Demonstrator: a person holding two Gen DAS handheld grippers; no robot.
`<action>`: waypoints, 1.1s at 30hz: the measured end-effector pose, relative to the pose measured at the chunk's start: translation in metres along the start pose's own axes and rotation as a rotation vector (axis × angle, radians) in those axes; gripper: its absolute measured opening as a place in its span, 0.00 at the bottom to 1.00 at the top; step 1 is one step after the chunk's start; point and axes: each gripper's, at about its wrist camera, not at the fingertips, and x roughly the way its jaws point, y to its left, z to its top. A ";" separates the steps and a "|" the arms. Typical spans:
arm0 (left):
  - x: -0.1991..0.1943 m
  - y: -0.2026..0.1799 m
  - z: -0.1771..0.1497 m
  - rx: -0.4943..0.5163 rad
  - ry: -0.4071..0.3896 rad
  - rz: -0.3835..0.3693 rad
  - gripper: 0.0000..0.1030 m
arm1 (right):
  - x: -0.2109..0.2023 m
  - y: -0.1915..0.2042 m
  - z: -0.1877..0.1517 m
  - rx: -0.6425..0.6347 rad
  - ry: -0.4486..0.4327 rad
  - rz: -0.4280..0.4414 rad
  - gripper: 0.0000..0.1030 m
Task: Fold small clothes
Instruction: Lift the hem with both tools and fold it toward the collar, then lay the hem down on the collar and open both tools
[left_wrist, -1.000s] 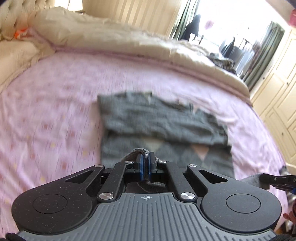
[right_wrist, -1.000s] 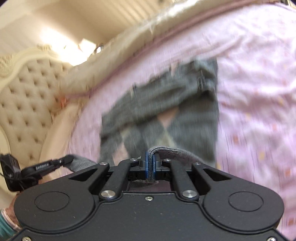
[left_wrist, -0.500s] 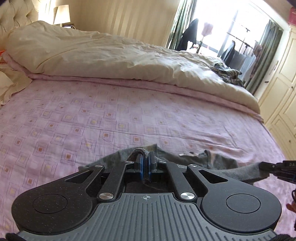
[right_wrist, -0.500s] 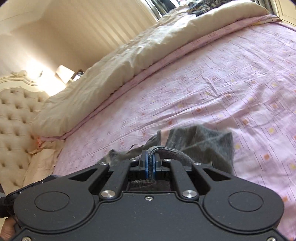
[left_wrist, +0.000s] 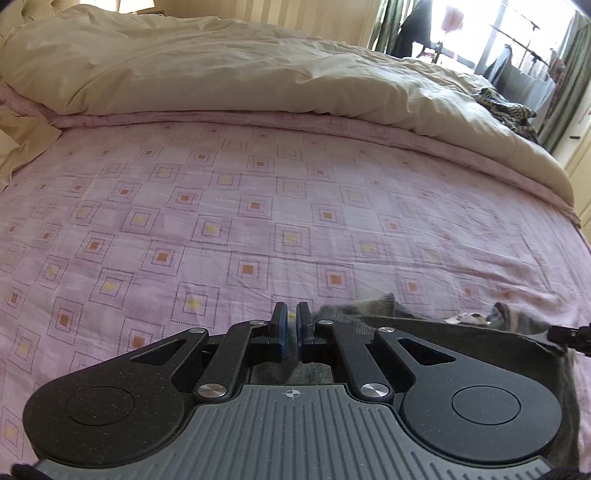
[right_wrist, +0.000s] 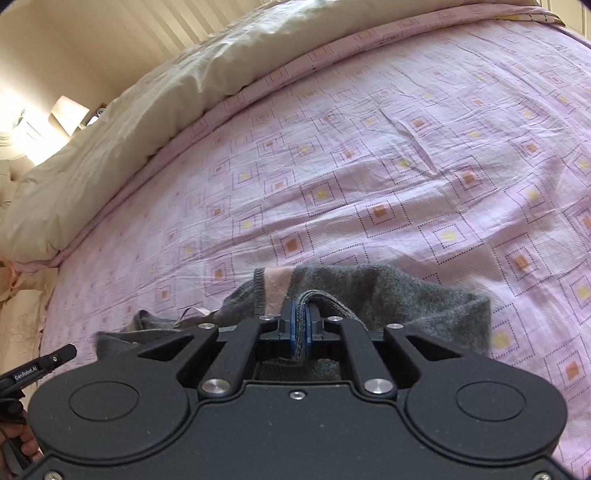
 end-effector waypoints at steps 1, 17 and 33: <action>0.000 0.001 0.001 0.010 0.000 0.005 0.06 | 0.003 0.001 0.002 -0.001 0.003 -0.007 0.14; -0.032 -0.045 -0.021 0.155 0.011 -0.045 0.55 | -0.018 0.044 -0.018 -0.225 -0.117 -0.066 0.62; 0.006 -0.074 -0.074 0.427 0.098 -0.051 0.62 | 0.025 0.104 -0.096 -0.739 0.051 -0.065 0.71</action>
